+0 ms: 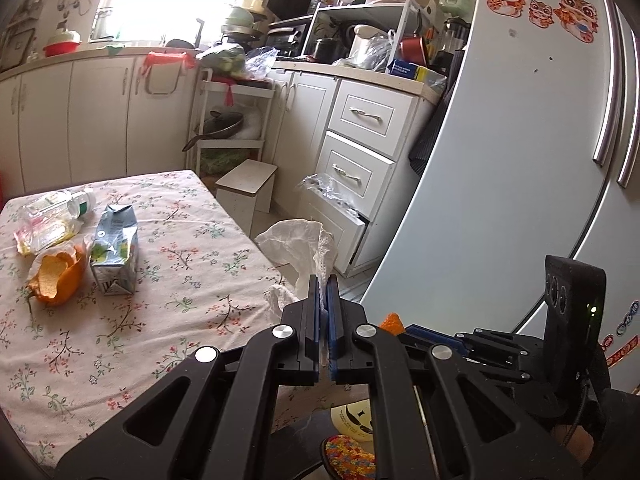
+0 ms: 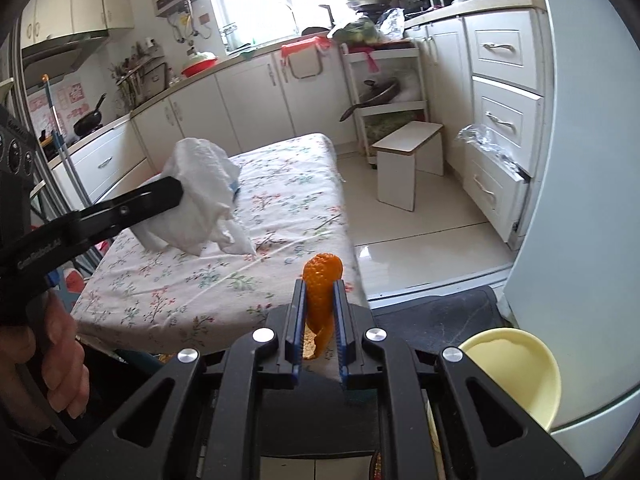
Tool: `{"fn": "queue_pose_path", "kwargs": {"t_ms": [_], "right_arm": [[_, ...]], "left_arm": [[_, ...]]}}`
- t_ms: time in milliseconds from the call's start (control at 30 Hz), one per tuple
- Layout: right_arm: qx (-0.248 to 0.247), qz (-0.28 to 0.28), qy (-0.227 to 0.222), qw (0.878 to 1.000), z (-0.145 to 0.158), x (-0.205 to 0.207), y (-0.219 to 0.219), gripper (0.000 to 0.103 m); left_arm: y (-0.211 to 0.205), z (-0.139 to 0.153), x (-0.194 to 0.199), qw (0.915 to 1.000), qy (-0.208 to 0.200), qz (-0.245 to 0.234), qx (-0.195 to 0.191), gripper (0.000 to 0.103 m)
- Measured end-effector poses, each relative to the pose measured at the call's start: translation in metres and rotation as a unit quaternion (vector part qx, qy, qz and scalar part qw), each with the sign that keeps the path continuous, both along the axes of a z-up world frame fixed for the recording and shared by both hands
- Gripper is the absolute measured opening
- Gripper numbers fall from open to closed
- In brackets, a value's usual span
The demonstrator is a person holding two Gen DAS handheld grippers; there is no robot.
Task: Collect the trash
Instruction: 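Carry the tissue in the left gripper and peel in the right gripper to the yellow bin, then open the left gripper over the yellow bin while the right gripper releases the peel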
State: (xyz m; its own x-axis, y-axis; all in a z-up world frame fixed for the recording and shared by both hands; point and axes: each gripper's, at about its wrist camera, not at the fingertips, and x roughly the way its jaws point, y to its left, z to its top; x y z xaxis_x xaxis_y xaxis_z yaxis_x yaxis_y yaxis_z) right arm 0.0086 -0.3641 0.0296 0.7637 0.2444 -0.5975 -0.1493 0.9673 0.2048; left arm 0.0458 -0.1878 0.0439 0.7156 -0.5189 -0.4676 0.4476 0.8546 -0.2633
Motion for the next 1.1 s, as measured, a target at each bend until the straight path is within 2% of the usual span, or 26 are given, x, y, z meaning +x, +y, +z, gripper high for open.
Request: {"fn": "queue_pose_path", "kwargs": {"t_ms": [267,600,1000,1100], "right_arm": [[-0.052,-0.049,-0.007,0.997,0.005,-0.010,-0.026,0.014],[-0.033,-0.155,0.058,0.986,-0.028,0.002,-0.089,0.014],[-0.047,-0.210,0.104,0.971,-0.057,0.009,-0.122,0.015],[-0.044,-0.228,0.127,0.964,-0.068,0.011,-0.131,0.020]], "left_arm": [[-0.032,0.013,0.004,0.9994,-0.008,-0.024,-0.022,0.003],[-0.093,0.002,0.014,0.9975,0.015,-0.065,-0.025,0.003],[-0.141,-0.026,0.037,0.9946,0.049,-0.091,-0.011,0.003],[-0.150,-0.030,0.040,0.9939,0.054,-0.096,-0.007,0.003]]}}
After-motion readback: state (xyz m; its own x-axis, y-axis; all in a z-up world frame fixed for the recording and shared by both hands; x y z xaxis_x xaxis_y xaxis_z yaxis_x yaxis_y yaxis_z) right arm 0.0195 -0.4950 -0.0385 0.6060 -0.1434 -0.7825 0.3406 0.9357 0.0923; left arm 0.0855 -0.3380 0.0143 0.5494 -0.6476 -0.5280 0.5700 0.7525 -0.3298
